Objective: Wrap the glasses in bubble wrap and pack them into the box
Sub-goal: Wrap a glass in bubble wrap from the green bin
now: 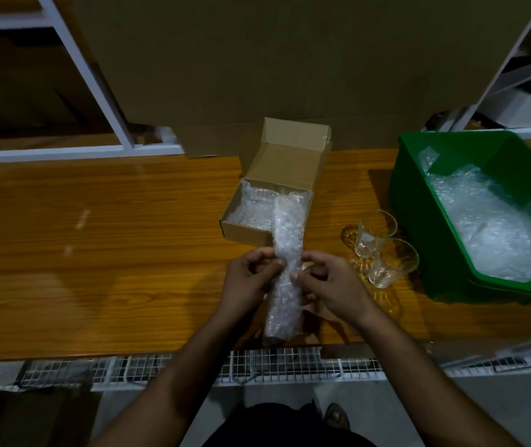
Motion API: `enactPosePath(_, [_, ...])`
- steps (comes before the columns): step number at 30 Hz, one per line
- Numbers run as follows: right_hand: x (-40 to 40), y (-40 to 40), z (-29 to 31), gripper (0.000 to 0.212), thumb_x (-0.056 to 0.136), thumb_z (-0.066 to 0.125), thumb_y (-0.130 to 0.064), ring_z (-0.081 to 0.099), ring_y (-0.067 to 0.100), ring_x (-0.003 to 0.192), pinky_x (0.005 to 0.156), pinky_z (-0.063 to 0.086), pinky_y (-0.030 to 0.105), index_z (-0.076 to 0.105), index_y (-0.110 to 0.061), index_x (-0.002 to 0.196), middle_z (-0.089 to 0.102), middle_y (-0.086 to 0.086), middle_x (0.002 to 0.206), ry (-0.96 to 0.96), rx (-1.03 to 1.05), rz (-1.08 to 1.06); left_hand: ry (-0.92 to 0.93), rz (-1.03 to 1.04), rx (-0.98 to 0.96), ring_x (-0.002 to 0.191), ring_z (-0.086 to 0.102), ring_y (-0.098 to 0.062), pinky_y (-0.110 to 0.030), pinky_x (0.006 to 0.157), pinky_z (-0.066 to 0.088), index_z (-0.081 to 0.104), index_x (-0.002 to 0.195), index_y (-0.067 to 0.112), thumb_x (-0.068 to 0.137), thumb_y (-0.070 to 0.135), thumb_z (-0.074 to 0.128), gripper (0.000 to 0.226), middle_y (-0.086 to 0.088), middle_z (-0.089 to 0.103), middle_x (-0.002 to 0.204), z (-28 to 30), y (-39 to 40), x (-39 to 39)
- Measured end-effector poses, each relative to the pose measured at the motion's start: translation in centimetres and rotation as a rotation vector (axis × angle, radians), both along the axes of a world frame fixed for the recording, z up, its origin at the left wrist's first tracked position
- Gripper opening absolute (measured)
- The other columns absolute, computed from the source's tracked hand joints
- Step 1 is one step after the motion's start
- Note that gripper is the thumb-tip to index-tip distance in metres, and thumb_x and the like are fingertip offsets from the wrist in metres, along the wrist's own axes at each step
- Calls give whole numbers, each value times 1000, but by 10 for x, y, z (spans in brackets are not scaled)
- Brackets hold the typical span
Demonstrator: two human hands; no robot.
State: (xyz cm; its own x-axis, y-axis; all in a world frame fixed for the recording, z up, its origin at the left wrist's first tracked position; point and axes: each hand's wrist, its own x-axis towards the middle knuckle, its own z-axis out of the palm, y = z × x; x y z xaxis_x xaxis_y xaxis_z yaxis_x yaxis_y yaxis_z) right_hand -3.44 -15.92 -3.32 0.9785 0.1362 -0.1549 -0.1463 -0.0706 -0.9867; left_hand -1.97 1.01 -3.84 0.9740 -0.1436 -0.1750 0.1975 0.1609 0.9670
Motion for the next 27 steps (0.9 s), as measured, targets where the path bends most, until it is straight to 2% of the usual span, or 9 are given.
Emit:
enactPosePath(3, [4, -2, 0, 32, 92, 67, -3, 74, 26, 91, 73, 60, 37, 65, -9, 124, 77, 11, 100, -24, 36, -64, 3, -5, 13, 90, 72, -23, -33, 71, 57, 73, 102, 13, 92, 8, 66, 13, -9, 76, 100, 4, 5, 1])
enactPosePath(6, [4, -2, 2, 31, 91, 63, 3, 73, 25, 99, 84, 60, 37, 69, -14, 116, 76, 9, 107, -14, 162, -106, 28, -75, -44, 90, 71, -30, -35, 70, 58, 71, 110, 12, 84, 16, 72, 26, -23, 70, 106, 10, 10, 0])
enactPosePath(11, [-1, 1, 7, 27, 92, 55, 8, 71, 12, 83, 70, 58, 27, 75, -8, 87, 76, -4, 88, -29, 177, -137, 100, -54, -70, 89, 68, -30, -33, 67, 57, 69, 106, 13, 84, 11, 71, 22, -25, 65, 100, 12, 8, -1])
enactPosePath(14, [-1, 2, 5, 27, 93, 55, 10, 70, 11, 80, 66, 57, 26, 75, -6, 84, 76, -4, 87, -52, 180, -177, 184, -90, -82, 87, 68, -25, -31, 66, 55, 66, 98, 11, 86, 19, 68, 14, -12, 71, 97, 11, 7, -3])
enactPosePath(17, [1, 0, 0, 33, 94, 52, 11, 70, 12, 83, 66, 57, 26, 76, -10, 84, 76, -4, 89, -84, 138, -168, 229, -123, -91, 88, 68, -27, -32, 67, 55, 68, 103, 7, 96, 33, 57, 28, -13, 72, 99, 8, 10, -5])
enactPosePath(20, [0, -1, -5, 41, 92, 50, 16, 71, 12, 85, 71, 58, 28, 77, -14, 82, 77, -5, 89, -148, 78, -172, 227, -188, -62, 98, 70, -35, -45, 79, 58, 67, 114, 7, 90, 32, 70, 35, -17, 73, 109, 7, 14, -6])
enactPosePath(22, [0, -1, -6, 41, 92, 52, 14, 72, 17, 89, 74, 60, 31, 78, -17, 85, 77, -1, 94, -179, 45, -186, 224, -209, -14, 101, 72, -35, -48, 84, 58, 64, 119, 7, 85, 16, 76, 37, -17, 74, 109, 6, 10, -9])
enactPosePath(24, [-1, -1, -7, 33, 97, 53, 3, 72, 17, 94, 76, 60, 32, 76, -20, 99, 76, 0, 102, -182, 13, -209, 203, -142, 8, 97, 73, -32, -43, 78, 59, 64, 118, 7, 81, 5, 77, 39, -17, 75, 104, 6, 6, -10])
enactPosePath(27, [-6, -3, -5, 25, 104, 48, -26, 71, 23, 98, 75, 60, 38, 64, -29, 123, 71, 3, 115, 55, 133, -186, 141, -40, 2, 92, 74, -34, -41, 73, 61, 65, 112, 6, 78, 2, 79, 37, -20, 74, 100, 6, 3, -7])
